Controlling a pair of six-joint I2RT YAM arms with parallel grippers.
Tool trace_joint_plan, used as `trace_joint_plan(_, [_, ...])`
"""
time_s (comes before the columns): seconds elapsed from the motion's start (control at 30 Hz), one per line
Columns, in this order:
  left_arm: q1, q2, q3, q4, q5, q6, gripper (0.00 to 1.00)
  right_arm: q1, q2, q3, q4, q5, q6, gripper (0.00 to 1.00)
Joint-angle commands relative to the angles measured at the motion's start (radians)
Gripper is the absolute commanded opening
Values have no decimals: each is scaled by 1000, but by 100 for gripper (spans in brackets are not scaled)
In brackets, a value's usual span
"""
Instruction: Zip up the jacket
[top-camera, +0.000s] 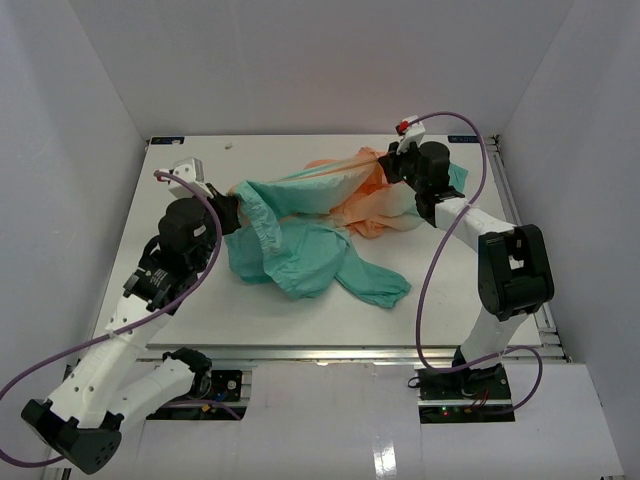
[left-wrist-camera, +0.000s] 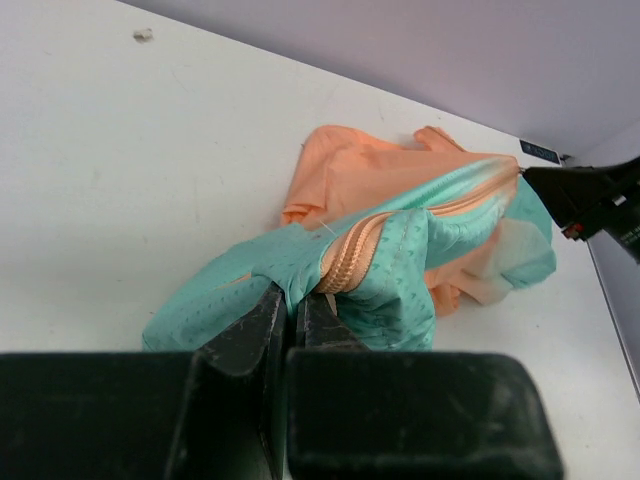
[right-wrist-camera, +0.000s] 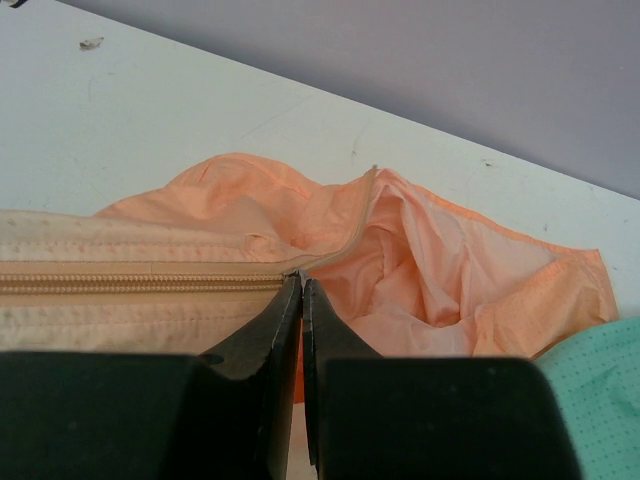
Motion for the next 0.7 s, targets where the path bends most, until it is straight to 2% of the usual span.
trace_joint_plan(0.0, [30, -26, 76, -49, -58, 42, 0, -30, -45, 34, 15, 8, 31, 8])
trace_joint_plan(0.37, [35, -54, 192, -135, -151, 95, 0, -36, -34, 31, -15, 41, 26, 8])
trace_joint_plan(0.67, [35, -63, 186, -154, -170, 120, 0, -94, 26, 32, -20, 63, 98, 8])
